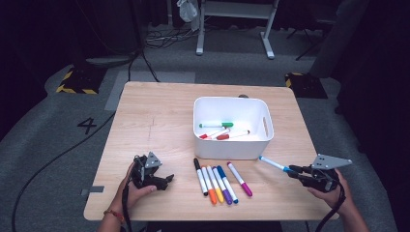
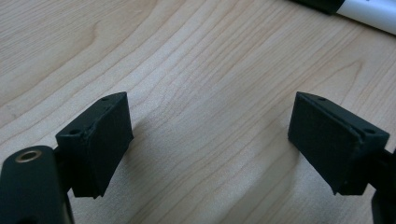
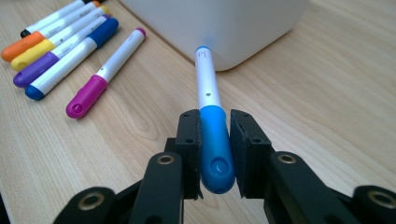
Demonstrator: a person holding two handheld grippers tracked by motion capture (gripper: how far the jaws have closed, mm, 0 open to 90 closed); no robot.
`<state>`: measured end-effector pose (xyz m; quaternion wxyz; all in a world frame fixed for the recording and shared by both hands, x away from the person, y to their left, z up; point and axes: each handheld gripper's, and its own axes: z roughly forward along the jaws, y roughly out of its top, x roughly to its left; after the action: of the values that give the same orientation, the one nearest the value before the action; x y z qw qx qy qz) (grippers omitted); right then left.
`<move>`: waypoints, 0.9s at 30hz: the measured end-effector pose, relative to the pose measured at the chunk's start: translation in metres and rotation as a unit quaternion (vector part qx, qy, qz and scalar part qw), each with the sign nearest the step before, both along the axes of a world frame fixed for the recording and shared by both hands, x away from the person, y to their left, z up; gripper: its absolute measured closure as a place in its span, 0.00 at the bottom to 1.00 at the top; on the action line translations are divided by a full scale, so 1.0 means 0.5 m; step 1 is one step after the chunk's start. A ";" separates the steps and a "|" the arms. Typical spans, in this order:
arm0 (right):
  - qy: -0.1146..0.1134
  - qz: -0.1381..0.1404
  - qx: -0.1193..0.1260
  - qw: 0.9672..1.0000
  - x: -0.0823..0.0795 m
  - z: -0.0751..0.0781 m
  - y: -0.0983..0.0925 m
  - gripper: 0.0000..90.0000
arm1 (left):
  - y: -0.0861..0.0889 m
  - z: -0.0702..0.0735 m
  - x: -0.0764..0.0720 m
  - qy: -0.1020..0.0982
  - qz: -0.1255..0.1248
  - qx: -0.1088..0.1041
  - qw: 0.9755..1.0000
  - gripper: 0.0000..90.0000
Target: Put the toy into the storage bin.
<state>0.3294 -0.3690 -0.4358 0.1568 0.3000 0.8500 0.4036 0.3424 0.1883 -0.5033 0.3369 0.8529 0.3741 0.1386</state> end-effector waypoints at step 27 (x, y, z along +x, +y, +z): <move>-0.116 0.013 0.069 0.991 0.072 0.210 -0.001 0.83 | -0.001 0.000 0.000 0.001 0.001 -0.001 1.000 0.15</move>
<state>0.3653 -0.3697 -0.3310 0.2280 0.2506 0.8000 0.4952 0.3426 0.1879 -0.5035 0.3378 0.8521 0.3752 0.1379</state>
